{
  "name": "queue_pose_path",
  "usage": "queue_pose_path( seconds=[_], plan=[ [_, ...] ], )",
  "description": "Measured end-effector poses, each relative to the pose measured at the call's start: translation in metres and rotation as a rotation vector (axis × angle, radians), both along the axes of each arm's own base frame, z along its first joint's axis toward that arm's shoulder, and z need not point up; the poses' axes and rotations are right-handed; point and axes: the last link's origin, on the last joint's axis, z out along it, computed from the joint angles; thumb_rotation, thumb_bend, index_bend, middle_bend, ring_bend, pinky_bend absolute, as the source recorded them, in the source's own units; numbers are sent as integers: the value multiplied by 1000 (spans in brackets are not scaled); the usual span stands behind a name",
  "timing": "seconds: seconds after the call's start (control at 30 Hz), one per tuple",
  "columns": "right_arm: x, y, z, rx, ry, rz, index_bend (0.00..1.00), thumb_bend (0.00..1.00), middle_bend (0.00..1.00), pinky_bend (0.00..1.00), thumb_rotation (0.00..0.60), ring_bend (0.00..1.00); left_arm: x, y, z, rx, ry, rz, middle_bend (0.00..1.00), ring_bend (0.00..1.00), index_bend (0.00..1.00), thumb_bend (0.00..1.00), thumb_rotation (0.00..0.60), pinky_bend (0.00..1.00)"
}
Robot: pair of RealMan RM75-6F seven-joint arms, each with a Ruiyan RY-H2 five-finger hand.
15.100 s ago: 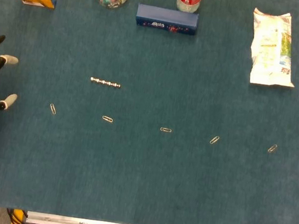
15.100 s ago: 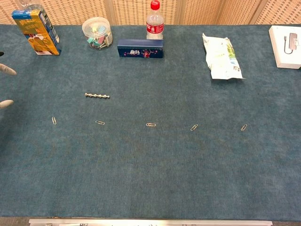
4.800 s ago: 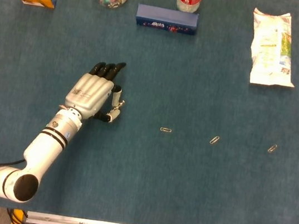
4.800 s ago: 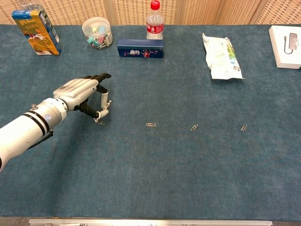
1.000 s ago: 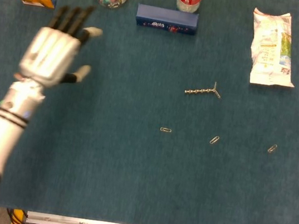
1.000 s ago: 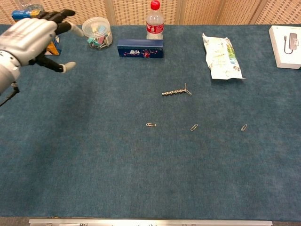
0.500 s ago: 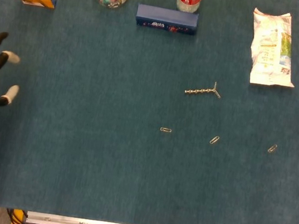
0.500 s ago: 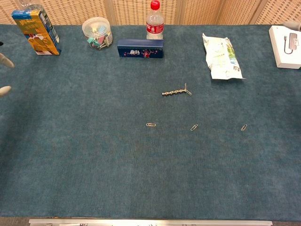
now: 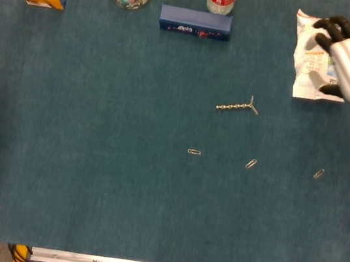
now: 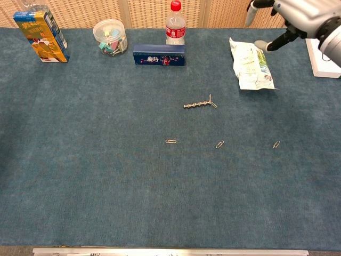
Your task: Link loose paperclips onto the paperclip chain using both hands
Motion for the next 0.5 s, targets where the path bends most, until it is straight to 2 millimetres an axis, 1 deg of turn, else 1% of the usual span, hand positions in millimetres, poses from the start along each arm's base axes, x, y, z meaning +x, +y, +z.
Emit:
queue_pose_path(
  seconds=[0.2,0.5],
  plan=[
    [13,-6,-24,36,13,16,422,345,230,324,600,159,-10,-1,1,-2,2,22,102,49,344,272,600,12],
    [27,-4,-50,86,58,34,422,356,207,297,600,137,-20,2,5,3,-11,22,102,49,344,272,600,12]
  ],
)
